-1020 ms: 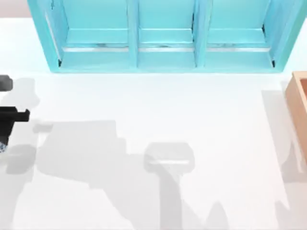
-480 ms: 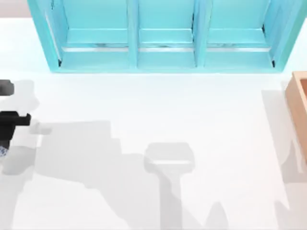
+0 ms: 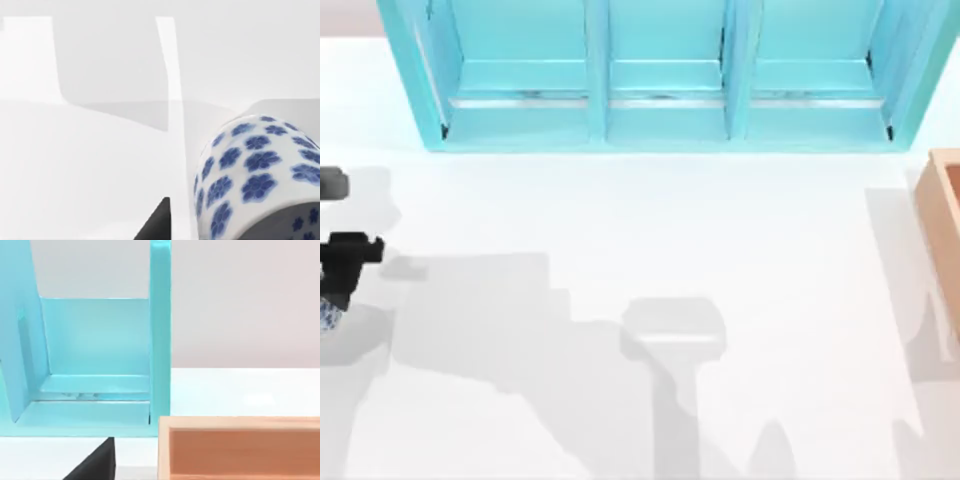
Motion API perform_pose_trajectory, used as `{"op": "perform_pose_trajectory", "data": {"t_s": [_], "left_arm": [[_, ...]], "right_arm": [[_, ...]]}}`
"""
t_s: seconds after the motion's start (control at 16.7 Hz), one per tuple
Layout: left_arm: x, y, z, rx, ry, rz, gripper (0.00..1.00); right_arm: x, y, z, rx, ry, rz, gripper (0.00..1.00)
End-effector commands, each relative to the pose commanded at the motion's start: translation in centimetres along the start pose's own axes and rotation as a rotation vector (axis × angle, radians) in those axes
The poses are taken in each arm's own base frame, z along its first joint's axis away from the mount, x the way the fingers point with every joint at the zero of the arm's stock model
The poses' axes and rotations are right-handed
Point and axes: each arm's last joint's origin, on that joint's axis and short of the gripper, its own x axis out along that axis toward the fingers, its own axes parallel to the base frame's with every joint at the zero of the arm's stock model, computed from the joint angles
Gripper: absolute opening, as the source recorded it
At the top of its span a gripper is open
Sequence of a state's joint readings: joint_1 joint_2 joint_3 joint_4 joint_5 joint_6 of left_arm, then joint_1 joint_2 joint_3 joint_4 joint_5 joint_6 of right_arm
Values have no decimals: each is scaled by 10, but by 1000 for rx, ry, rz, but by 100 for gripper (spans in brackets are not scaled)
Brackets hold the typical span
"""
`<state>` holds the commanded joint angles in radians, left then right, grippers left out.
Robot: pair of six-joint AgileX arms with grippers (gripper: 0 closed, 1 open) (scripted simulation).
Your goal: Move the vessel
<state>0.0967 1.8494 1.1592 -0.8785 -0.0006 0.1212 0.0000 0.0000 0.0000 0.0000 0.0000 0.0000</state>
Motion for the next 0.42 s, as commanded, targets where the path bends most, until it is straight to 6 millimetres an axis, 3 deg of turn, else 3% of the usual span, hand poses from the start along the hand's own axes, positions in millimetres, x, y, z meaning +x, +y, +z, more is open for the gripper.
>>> {"op": "perform_pose_trajectory", "data": {"t_s": [0.12, 0.42], "left_arm": [[0, 0, 0, 0, 0, 0, 100], [0, 0, 0, 0, 0, 0, 100]], "right_arm": [[0, 0, 0, 0, 0, 0, 100], [0, 0, 0, 0, 0, 0, 100]]}}
